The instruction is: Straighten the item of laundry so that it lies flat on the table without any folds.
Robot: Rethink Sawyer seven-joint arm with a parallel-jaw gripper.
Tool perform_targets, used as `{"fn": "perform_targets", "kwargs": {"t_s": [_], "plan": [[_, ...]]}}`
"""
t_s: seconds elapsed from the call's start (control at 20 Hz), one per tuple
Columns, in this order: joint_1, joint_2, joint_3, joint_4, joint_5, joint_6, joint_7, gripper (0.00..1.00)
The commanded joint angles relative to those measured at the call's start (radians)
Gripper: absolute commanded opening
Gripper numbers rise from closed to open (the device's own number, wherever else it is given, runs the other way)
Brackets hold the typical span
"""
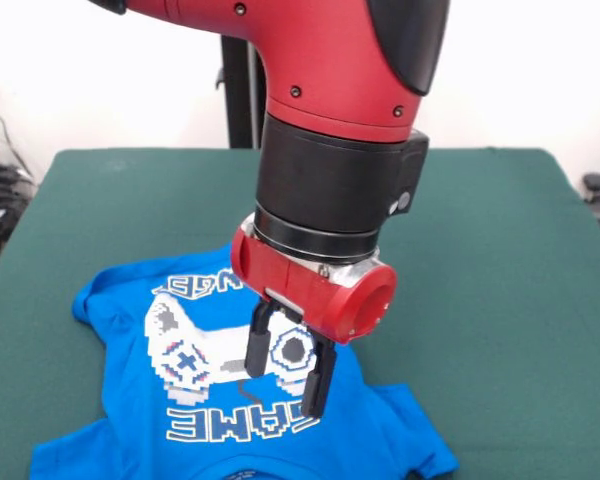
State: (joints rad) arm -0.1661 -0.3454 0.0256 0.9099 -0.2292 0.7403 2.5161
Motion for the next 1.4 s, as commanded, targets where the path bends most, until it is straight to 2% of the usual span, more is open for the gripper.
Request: {"fn": "perform_targets", "kwargs": {"t_s": [0.05, 0.3, 1.4], "plan": [[0.026, 0.059, 0.101, 0.038, 0.039, 0.011, -0.009, 1.00], [0.011, 0.045, 0.093, 0.064, 0.034, 0.028, -0.033, 1.00], [-0.085, -0.090, 0.057, 0.352, -0.060, -0.003, -0.157, 1.00]]}}
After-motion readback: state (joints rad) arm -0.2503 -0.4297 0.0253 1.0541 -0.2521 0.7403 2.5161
